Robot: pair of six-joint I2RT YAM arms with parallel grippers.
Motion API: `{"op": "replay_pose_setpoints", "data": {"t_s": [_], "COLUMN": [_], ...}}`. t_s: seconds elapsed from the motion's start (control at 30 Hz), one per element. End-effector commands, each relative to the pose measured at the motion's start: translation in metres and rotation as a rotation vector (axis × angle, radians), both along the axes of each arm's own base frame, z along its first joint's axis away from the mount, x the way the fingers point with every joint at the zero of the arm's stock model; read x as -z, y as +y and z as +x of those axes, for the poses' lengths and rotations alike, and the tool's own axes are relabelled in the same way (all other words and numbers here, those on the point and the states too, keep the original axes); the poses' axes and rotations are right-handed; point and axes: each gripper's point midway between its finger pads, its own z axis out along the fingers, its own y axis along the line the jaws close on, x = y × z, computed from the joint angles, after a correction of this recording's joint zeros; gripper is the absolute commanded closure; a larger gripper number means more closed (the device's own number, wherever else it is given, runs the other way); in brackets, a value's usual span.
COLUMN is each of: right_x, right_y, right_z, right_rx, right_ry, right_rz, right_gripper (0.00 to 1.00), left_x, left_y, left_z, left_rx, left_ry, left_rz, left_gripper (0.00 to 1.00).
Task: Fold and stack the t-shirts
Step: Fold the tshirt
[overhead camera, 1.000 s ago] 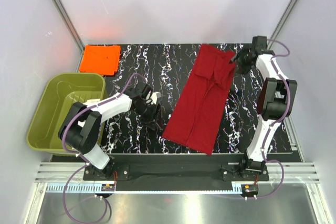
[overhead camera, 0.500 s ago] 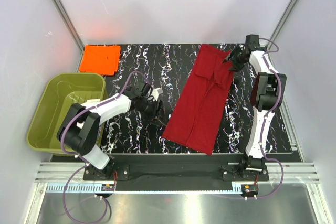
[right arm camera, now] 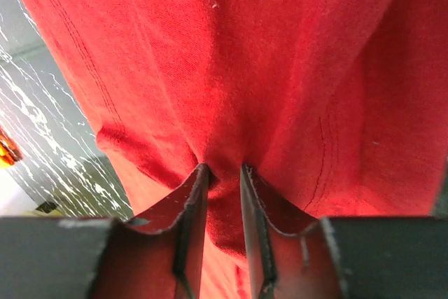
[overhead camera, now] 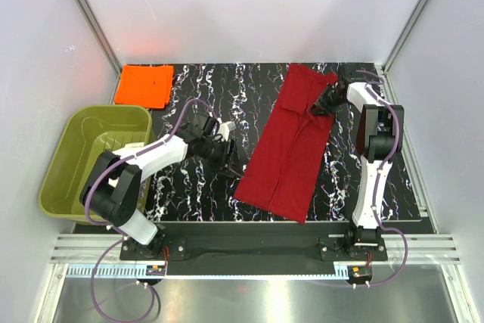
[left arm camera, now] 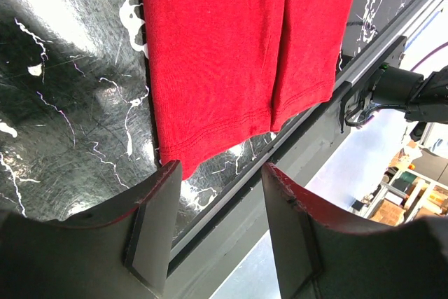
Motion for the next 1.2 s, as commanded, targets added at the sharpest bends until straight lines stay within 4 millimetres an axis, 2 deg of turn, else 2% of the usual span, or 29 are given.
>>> {"op": "replay_pose_setpoints", "data": {"t_s": [0.0,0.1,0.17,0.23,0.33,0.4,0.47,0.5,0.57,0.67,0.7,0.73,0.8,0.83,0.93,1.03,1.13,1.17], "right_x": [-0.032,-0.027,-0.022,-0.016,-0.015,-0.03,-0.04,-0.055,-0.071,-0.087,-0.088,-0.089,-0.089,-0.088,-0.084,-0.079,-0.074,-0.067], "right_y": [0.032,0.054,0.06,0.055,0.051,0.045,0.036,0.029,0.019,-0.008,-0.012,-0.035,-0.048,-0.059,-0.065,-0.062,-0.063,-0.063], "right_z": [0.012,0.015,0.017,0.02,0.021,0.021,0.02,0.024,0.026,0.035,0.037,0.041,0.05,0.053,0.064,0.072,0.08,0.078], "right_rx": [-0.028,-0.044,-0.039,-0.009,-0.005,-0.032,-0.04,-0.038,-0.042,-0.033,-0.038,-0.011,-0.018,-0.017,-0.082,-0.148,-0.193,-0.198], "right_ry": [-0.105,-0.108,-0.095,-0.089,-0.093,-0.115,-0.13,-0.16,-0.178,-0.21,-0.217,-0.22,-0.233,-0.24,-0.282,-0.315,-0.371,-0.366], "right_rz": [0.063,0.095,0.086,0.055,0.028,-0.016,-0.07,-0.083,-0.112,-0.174,-0.189,-0.199,-0.203,-0.195,-0.172,-0.126,-0.124,-0.115], "right_gripper": [0.69,0.72,0.75,0.75,0.62,0.51,0.43,0.38,0.36,0.34,0.34,0.33,0.29,0.23,0.19,0.21,0.33,0.43], "left_x": [-0.016,-0.017,-0.018,-0.017,-0.016,-0.016,-0.015,-0.015,-0.014,-0.014,-0.014,-0.014,-0.013,-0.011,-0.008,-0.007,-0.005,-0.004], "left_y": [0.0,0.002,0.004,0.005,0.006,0.007,0.007,0.006,0.005,0.004,0.003,0.003,0.003,0.004,0.004,0.005,0.006,0.006], "left_z": [-0.003,-0.005,-0.006,-0.007,-0.009,-0.01,-0.011,-0.012,-0.012,-0.012,-0.012,-0.012,-0.014,-0.015,-0.019,-0.021,-0.024,-0.024], "left_rx": [0.018,0.019,0.017,0.019,0.021,0.022,0.024,0.025,0.026,0.027,0.027,0.026,0.028,0.028,0.033,0.035,0.04,0.041], "left_ry": [-0.038,-0.043,-0.043,-0.048,-0.049,-0.043,-0.041,-0.038,-0.036,-0.032,-0.03,-0.029,-0.027,-0.019,-0.012,-0.004,0.007,0.009], "left_rz": [-0.04,-0.036,-0.03,-0.026,-0.023,-0.021,-0.026,-0.032,-0.037,-0.048,-0.051,-0.053,-0.058,-0.054,-0.056,-0.055,-0.054,-0.053], "left_gripper": [0.46,0.46,0.46,0.46,0.46,0.46,0.46,0.46,0.46,0.46,0.46,0.46,0.46,0.46,0.46,0.46,0.46,0.46]}}
